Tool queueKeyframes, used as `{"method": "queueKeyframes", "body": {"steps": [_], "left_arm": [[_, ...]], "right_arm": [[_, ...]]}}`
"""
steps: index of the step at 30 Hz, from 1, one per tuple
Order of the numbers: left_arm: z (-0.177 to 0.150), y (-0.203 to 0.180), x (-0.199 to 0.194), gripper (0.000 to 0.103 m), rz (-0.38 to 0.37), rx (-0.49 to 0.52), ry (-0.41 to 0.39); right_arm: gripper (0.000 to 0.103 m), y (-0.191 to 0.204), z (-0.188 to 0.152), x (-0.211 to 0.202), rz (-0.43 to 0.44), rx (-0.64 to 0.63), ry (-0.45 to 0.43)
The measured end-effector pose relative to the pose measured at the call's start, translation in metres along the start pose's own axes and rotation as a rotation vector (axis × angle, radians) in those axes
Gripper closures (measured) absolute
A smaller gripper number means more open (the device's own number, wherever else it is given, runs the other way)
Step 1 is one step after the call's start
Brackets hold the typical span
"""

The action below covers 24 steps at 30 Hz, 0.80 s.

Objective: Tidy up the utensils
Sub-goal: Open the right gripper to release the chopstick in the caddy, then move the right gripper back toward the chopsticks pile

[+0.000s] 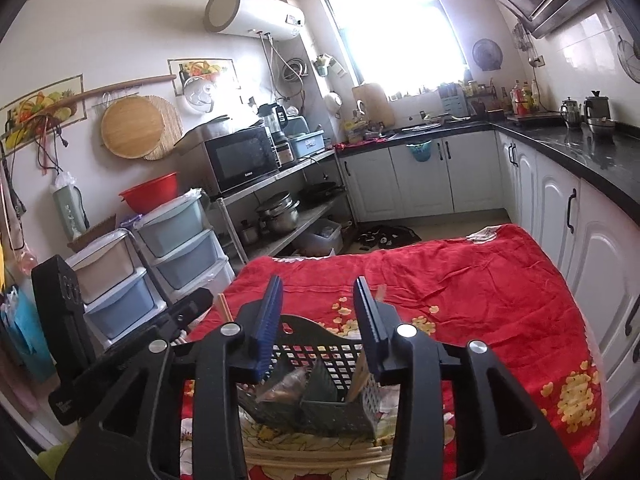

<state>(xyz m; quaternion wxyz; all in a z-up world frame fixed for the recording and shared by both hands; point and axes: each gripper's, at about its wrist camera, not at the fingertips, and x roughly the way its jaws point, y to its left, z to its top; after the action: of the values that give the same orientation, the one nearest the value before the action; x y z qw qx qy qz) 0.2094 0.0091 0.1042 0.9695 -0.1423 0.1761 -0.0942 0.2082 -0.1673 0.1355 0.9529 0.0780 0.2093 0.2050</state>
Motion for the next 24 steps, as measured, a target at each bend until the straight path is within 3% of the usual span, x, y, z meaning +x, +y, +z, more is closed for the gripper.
{"method": "queueKeyframes", "body": {"steps": [7,11,24], "left_arm": [[0.004,0.003,-0.019,0.032,-0.035,-0.034,-0.028],[0.006,0.005,-0.032,0.011,-0.058,-0.056,-0.047],[-0.001,0.014,-0.06,0.011,-0.055,-0.086,-0.067]], "right_arm": [[0.053,-0.003,-0.003,-0.018,-0.018,-0.008,-0.031],[0.046,0.001,-0.007,-0.028,-0.017,-0.024,-0.043],[0.037,0.008,-0.016,-0.045,-0.001,-0.027,-0.053]]}}
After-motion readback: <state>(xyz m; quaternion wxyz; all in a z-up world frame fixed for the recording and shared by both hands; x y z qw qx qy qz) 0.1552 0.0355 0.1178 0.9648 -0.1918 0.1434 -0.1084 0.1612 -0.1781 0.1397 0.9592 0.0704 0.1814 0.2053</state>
